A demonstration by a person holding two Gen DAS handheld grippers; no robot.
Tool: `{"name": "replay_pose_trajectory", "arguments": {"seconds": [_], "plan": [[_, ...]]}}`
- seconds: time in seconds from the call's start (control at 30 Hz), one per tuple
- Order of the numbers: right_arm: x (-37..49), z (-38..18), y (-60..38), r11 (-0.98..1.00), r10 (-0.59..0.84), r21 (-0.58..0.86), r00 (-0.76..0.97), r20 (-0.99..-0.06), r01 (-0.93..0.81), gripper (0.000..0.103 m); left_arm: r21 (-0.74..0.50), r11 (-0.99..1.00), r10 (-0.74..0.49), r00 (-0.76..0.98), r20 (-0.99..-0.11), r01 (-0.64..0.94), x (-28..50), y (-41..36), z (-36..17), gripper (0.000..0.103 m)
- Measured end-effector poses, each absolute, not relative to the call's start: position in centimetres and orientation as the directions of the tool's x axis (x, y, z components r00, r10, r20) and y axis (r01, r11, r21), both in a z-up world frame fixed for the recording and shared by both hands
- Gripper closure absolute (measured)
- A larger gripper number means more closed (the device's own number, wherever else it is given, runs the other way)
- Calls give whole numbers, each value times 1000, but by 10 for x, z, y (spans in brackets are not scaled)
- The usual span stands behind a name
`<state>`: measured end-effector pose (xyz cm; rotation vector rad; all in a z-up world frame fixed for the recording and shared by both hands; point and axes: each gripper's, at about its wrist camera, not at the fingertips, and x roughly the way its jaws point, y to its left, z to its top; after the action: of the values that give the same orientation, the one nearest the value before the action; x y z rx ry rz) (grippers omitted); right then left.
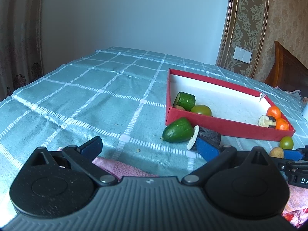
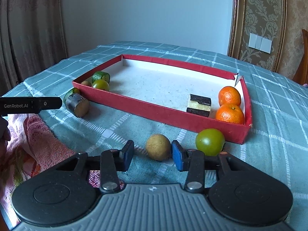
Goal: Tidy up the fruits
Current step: 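Position the left gripper at the dark piece while the right approaches the kiwi, then grasp the brown kiwi with the right gripper, then carry the kiwi into the red tray and open the right gripper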
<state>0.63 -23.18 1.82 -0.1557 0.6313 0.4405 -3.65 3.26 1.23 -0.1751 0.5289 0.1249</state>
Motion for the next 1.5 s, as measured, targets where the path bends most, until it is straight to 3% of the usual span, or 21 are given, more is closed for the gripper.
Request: {"name": "replay_pose_trajectory", "arguments": {"seconds": [0.27, 0.73, 1.1, 1.5], "plan": [[7, 17, -234, 898, 366, 15, 726, -582, -440, 75, -99, 985, 72, 862, -502, -140, -37, 26, 13, 0], [-7, 36, -257, 905, 392, 60, 770, -503, -421, 75, 23, 998, 69, 861, -504, -66, -34, 5, 14, 0], [11, 70, -288, 936, 323, 16, 841, -434, -351, 75, 80, 996, 78, 852, -517, -43, -29, -2, 11, 0], [74, 63, -293, 953, 274, 19, 833, -480, -303, 75, 68, 997, 65, 846, -530, -33, -28, -1, 11, 0]]}}
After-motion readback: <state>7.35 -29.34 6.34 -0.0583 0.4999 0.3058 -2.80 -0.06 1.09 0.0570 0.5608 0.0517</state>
